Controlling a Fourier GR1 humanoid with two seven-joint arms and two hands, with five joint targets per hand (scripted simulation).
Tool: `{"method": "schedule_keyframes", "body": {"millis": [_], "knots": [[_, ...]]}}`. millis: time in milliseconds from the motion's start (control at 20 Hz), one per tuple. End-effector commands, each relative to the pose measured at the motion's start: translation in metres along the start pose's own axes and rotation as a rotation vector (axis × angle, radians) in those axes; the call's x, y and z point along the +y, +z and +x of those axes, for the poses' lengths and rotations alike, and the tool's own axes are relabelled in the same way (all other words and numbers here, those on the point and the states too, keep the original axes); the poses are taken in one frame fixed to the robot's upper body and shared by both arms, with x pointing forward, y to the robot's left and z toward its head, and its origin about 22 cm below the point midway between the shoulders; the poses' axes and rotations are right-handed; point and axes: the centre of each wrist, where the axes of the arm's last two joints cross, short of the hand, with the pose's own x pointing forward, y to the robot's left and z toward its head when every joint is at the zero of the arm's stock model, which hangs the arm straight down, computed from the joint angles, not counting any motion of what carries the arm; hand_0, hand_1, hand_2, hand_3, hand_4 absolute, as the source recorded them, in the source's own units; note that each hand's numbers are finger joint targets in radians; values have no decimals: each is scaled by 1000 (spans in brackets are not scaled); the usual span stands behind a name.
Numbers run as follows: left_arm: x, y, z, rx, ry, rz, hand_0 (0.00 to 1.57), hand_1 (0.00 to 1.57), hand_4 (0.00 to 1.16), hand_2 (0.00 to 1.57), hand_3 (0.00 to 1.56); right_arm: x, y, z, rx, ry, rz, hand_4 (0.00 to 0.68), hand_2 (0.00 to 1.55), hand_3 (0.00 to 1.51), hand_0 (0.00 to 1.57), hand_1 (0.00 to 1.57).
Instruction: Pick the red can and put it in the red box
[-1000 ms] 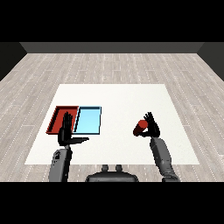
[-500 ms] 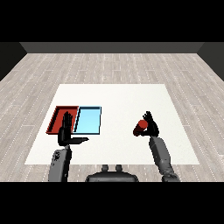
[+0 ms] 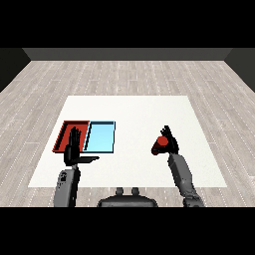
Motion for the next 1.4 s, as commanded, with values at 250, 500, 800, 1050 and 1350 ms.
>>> {"method": "schedule_keyframes", "body": {"millis": [250, 500, 800, 1050, 1350], "knots": [[-10, 2, -3, 11, 16, -5, 0, 0, 0, 0, 0, -2, -15, 1, 14, -8, -16, 0, 0, 0, 0, 0], [16, -16, -6, 1, 7, 3, 0, 0, 0, 0, 0, 11, -15, -13, 24, 104, -51, 655, 1464, 1432, 1478, 1478], [3, -5, 12, 4, -14, -18, 0, 0, 0, 0, 0, 20, -18, 3, -11, 134, -56, 661, 1462, 1436, 1487, 1487], [-1, -5, 2, -9, 4, -16, 0, 0, 0, 0, 0, 3, -4, 5, -17, 200, -33, 649, 1451, 1418, 1461, 1461], [-19, 14, -4, 22, 21, -47, 0, 0, 0, 0, 0, 11, -9, 31, -100, 186, -13, 653, 1444, 1410, 1445, 1445]]}}
